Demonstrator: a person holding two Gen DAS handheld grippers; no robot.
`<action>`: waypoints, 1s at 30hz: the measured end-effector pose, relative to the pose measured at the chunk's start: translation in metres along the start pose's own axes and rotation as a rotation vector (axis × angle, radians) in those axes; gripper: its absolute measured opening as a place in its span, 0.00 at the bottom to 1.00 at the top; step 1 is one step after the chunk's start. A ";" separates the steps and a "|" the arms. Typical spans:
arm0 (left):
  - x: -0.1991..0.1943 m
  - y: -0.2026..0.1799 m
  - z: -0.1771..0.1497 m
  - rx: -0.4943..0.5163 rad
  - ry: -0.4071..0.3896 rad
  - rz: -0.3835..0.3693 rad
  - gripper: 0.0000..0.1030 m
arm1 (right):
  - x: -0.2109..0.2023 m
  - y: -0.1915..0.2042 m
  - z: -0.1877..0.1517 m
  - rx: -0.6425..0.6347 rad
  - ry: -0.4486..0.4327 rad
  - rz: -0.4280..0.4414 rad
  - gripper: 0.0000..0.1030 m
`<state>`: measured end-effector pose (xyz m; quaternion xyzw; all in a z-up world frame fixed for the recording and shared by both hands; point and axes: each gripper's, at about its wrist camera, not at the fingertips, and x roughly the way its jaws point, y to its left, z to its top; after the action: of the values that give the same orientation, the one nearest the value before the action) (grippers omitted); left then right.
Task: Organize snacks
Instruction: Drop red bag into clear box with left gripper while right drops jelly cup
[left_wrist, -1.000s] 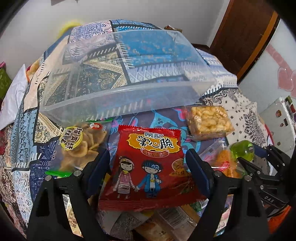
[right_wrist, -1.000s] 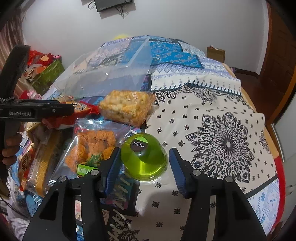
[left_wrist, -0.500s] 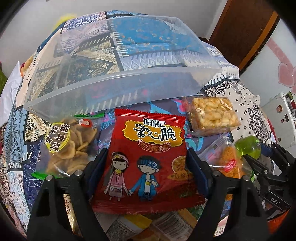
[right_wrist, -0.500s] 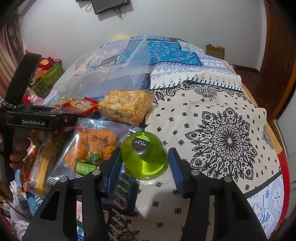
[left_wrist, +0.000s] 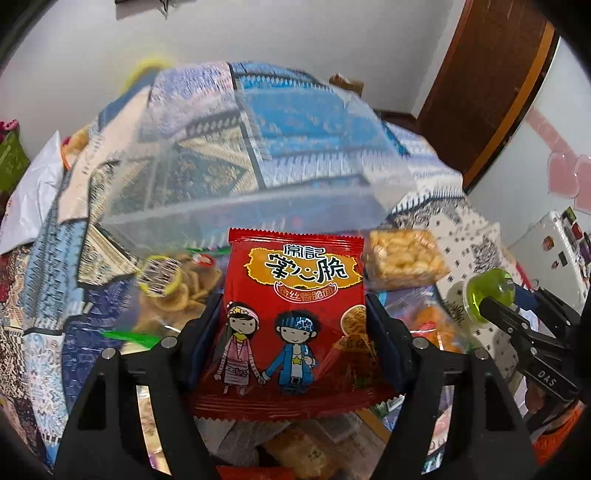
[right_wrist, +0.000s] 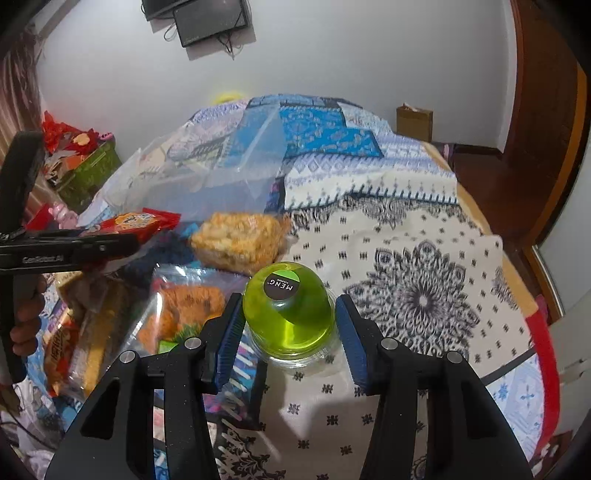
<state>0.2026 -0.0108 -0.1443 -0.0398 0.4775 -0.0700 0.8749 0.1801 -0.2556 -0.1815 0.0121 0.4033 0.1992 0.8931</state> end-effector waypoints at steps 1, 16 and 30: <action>-0.006 -0.001 0.001 0.002 -0.021 0.005 0.70 | -0.002 0.001 0.003 -0.004 -0.007 0.001 0.45; -0.084 0.023 0.023 -0.037 -0.260 0.017 0.70 | -0.015 0.046 0.074 -0.085 -0.149 0.042 0.45; -0.067 0.070 0.051 -0.122 -0.290 0.049 0.70 | 0.021 0.086 0.132 -0.147 -0.185 0.074 0.45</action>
<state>0.2154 0.0693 -0.0709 -0.0910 0.3505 -0.0129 0.9320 0.2587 -0.1504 -0.0919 -0.0201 0.3029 0.2590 0.9169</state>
